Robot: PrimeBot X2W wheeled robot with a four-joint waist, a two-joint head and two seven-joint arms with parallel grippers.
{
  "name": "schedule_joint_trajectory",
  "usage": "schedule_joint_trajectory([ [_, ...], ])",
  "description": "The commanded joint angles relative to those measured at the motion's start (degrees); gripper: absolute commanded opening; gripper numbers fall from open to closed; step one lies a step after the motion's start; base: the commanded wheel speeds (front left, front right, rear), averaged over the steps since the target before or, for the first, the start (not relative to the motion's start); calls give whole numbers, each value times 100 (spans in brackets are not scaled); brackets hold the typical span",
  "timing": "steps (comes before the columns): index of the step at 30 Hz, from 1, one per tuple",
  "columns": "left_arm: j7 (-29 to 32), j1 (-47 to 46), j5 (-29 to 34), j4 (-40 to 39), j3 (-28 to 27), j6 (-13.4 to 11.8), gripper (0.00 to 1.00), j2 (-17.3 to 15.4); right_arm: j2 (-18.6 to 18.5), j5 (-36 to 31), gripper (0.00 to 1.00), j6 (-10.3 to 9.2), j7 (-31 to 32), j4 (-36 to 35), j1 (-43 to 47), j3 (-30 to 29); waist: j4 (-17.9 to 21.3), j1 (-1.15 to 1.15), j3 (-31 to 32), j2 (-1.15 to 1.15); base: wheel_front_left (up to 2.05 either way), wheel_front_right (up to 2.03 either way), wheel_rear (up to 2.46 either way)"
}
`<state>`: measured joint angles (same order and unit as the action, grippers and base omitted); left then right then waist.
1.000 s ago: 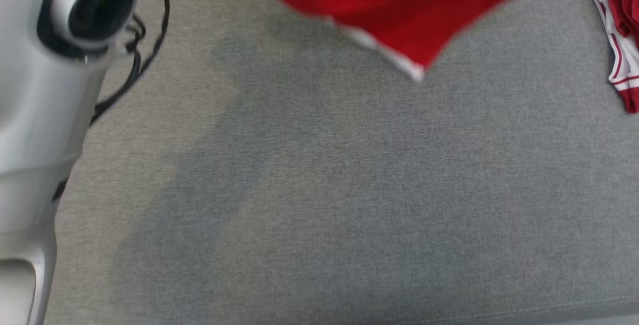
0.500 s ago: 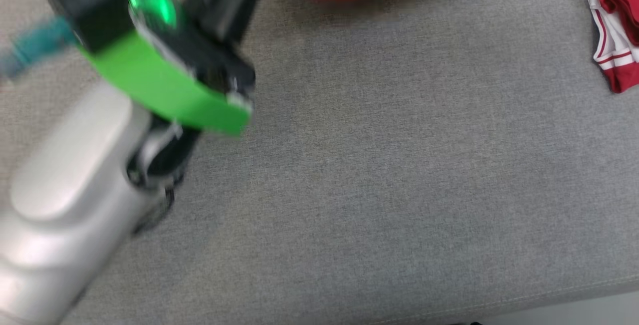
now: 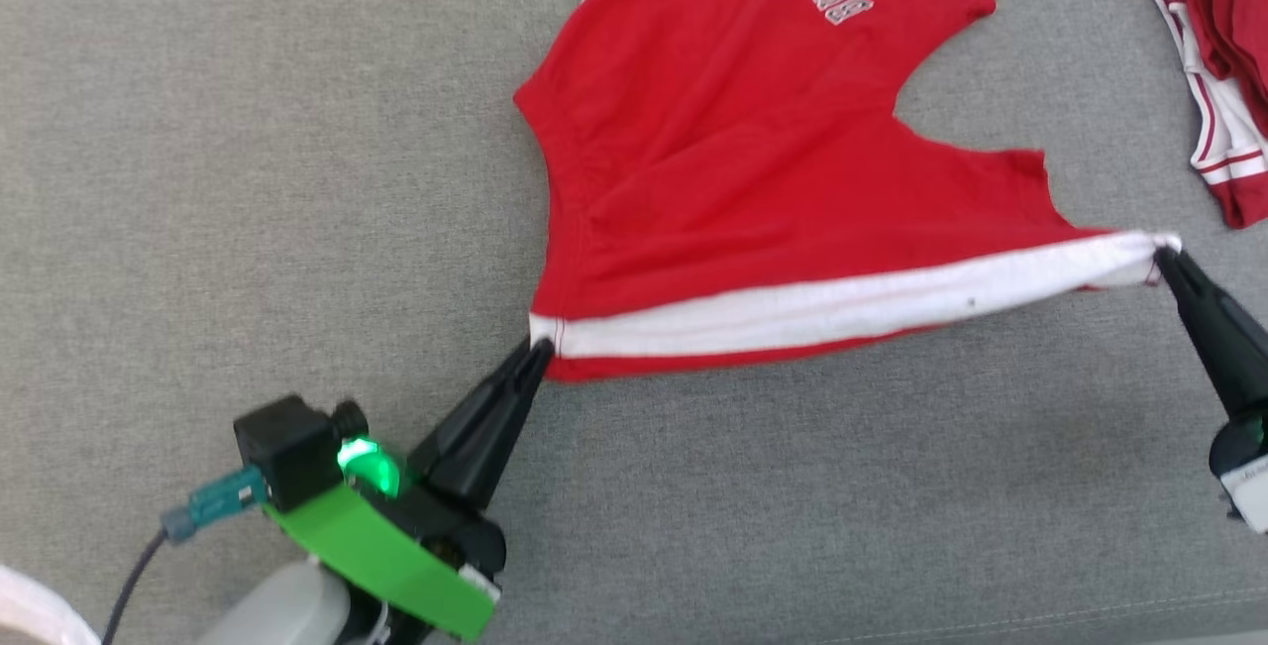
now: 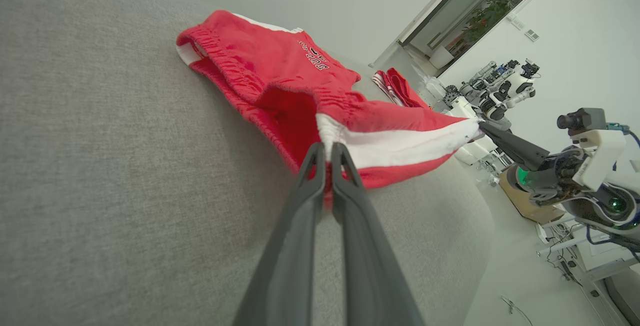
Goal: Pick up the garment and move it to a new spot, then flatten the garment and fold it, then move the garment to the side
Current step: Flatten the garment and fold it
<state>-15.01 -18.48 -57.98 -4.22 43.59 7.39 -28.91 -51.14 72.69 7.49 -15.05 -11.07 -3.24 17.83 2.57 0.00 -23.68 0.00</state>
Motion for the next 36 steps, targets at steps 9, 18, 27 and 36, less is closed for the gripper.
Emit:
schedule_joint_trajectory([
  [9,-8,800,118,-191,160,17,0,-393,-457,345,0,-2,220,-668,988,-391,-203,0,376,0,0,0,0],
  [18,509,80,-720,-369,-73,17,0,-257,-548,312,0,-2,854,-580,101,-586,-479,0,214,0,0,0,0],
  [27,1206,-1345,-1406,248,-84,17,0,223,-443,274,0,-2,1989,106,-1792,-327,-849,0,-319,0,0,0,0],
  [36,1575,-2340,-1880,1004,-223,17,0,585,-183,-75,0,-1,2962,1138,-3741,36,-1118,0,-822,0,0,0,0],
])
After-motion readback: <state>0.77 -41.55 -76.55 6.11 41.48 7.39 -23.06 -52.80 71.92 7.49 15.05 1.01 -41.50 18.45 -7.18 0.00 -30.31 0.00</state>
